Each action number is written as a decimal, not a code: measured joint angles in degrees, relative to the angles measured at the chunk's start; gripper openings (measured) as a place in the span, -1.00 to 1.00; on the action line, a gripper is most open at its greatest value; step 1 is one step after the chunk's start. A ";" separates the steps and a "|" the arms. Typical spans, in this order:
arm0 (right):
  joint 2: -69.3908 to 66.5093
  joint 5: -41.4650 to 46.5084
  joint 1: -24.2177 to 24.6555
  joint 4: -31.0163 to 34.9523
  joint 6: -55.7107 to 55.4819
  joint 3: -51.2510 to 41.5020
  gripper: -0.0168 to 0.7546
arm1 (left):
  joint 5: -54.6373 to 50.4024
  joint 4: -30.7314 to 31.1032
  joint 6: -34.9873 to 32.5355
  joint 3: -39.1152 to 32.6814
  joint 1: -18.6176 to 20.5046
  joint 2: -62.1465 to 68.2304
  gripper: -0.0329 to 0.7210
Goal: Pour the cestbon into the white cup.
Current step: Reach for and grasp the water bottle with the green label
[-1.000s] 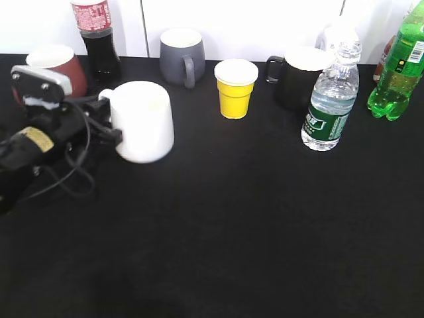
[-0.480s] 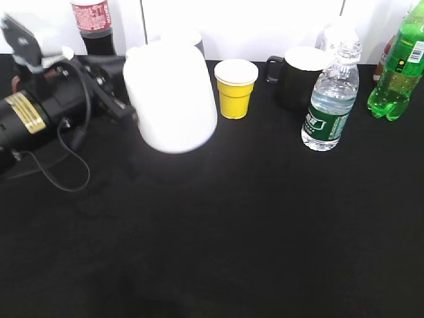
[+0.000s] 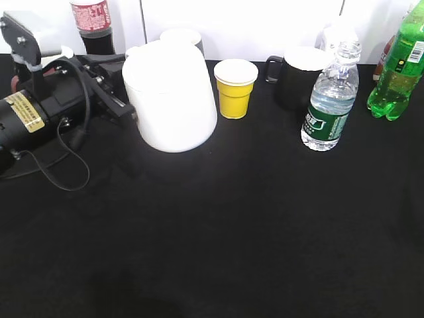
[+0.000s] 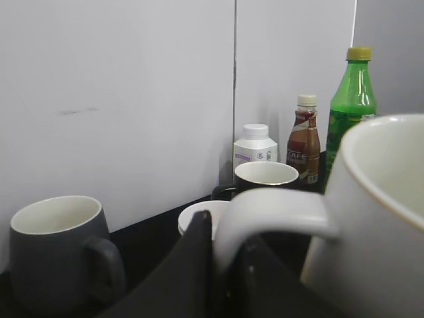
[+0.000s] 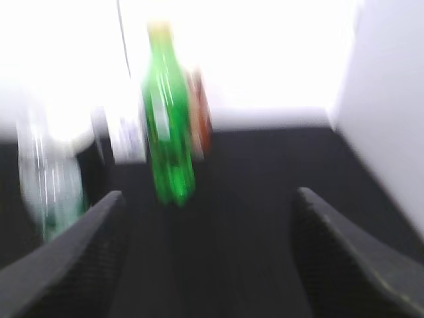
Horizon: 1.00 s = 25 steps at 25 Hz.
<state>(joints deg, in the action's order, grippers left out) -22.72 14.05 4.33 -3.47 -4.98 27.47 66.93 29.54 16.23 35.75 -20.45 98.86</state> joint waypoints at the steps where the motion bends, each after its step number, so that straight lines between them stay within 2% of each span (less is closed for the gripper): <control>1: -5.82 -8.31 0.00 0.06 0.04 -1.28 0.53 | 0.00 0.00 0.00 0.00 0.00 0.00 -0.81; 4: -23.54 -27.28 0.00 -0.21 0.06 -4.48 0.53 | 0.00 0.00 0.00 0.00 0.00 0.00 -0.81; 9: -45.68 -38.58 0.01 -1.01 -1.49 -4.90 0.53 | 0.00 0.00 0.06 0.00 0.00 0.00 -0.81; 11: -51.33 -43.74 0.01 -5.81 -6.80 -4.90 0.53 | 0.00 0.00 0.06 0.00 0.00 0.00 -0.81; 15: -62.24 -55.41 0.01 -22.66 -16.39 -4.95 0.53 | 0.00 0.00 0.06 0.00 0.00 0.00 -0.81; 17: -67.65 -60.78 0.01 -30.05 -17.72 -4.95 0.53 | 0.00 0.00 0.06 0.00 0.00 0.00 -0.81; 20: -75.95 -70.69 0.01 -35.34 -15.78 -4.50 0.56 | 0.00 0.00 0.06 0.00 0.00 0.00 -0.81; 21: -78.62 -72.86 0.01 -36.71 -15.66 -3.60 0.66 | 0.00 0.00 0.06 0.00 0.00 0.00 -0.81; 23: -81.10 -75.48 0.01 -38.98 -15.60 -0.99 0.78 | 0.00 0.00 0.06 0.00 0.00 0.00 -0.81; 25: -81.33 -75.61 0.01 -39.19 -15.60 1.25 0.79 | 0.00 0.00 0.06 0.00 0.00 0.00 -0.81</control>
<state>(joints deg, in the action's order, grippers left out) -104.05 -61.56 4.33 -42.66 -20.58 28.72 66.93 29.54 16.29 35.75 -20.45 98.86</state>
